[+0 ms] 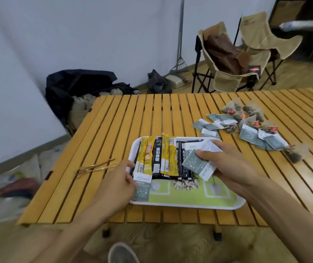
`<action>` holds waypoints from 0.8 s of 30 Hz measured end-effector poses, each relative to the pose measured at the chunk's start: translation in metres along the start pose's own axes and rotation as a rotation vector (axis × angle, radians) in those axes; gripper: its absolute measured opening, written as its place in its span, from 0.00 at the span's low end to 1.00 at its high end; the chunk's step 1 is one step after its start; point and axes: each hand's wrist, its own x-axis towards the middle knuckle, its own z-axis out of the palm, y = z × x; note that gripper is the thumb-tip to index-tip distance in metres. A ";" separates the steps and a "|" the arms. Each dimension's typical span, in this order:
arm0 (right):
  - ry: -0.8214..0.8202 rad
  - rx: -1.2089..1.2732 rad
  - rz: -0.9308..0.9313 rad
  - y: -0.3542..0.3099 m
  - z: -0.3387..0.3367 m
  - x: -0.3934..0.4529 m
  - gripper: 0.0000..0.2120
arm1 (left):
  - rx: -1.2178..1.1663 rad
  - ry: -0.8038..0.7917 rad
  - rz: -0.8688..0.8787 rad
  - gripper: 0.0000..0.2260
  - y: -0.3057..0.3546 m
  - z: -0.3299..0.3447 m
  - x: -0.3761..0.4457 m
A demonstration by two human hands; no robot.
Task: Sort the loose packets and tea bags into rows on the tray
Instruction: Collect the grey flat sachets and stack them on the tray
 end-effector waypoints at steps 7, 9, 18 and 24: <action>-0.081 -0.063 0.031 0.018 0.003 -0.005 0.12 | 0.363 0.067 0.210 0.17 -0.004 0.005 -0.005; -0.101 -0.049 0.044 0.023 0.006 -0.004 0.13 | 0.357 0.055 0.334 0.15 -0.007 0.003 -0.004; -0.104 -0.029 0.076 0.027 0.016 -0.007 0.16 | 0.280 -0.053 0.305 0.12 -0.014 0.011 -0.006; -0.025 -0.037 0.049 0.018 0.005 -0.009 0.10 | 0.286 -0.013 0.299 0.14 0.014 0.036 -0.001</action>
